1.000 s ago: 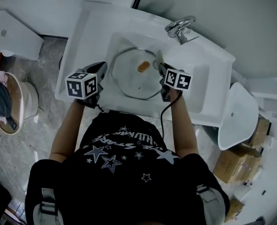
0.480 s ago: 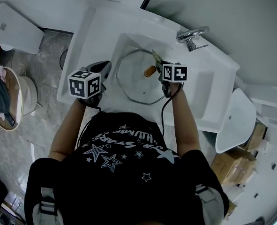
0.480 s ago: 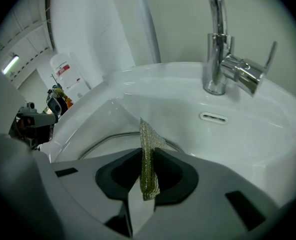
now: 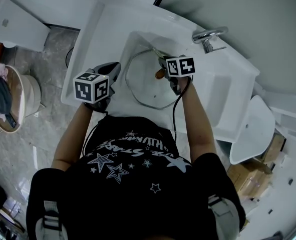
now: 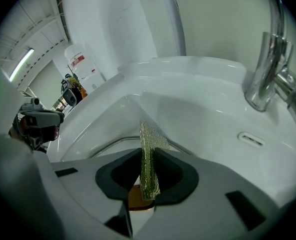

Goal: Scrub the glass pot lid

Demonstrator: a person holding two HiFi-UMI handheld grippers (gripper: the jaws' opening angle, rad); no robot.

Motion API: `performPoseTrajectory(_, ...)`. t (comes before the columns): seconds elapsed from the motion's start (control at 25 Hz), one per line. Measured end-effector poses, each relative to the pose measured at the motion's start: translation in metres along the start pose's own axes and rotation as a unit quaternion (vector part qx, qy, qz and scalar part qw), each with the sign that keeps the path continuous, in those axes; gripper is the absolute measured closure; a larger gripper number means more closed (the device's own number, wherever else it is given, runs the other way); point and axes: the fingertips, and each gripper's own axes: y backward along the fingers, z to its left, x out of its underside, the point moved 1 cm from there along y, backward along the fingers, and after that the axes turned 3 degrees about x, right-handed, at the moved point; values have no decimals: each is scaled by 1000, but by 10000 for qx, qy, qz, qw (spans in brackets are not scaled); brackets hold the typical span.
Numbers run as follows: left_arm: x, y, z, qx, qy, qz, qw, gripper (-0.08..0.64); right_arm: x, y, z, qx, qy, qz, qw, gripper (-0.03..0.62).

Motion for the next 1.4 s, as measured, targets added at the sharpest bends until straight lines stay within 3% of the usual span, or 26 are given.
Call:
performPoseTrajectory(0.36,8,7,-2,-213,147,-78,9996,552,-10,-13,43,-609,499,91,9969,517)
performPoseTrajectory(0.68,14,12,-12,-309,185,-158,9992,552,1,-6,102,-1596,1175,285,9797,514)
performPoseTrajectory(1.4,44,37,-47,-522,232,-286,9980,552,64,45,149,-2466,1839,301,9511,509)
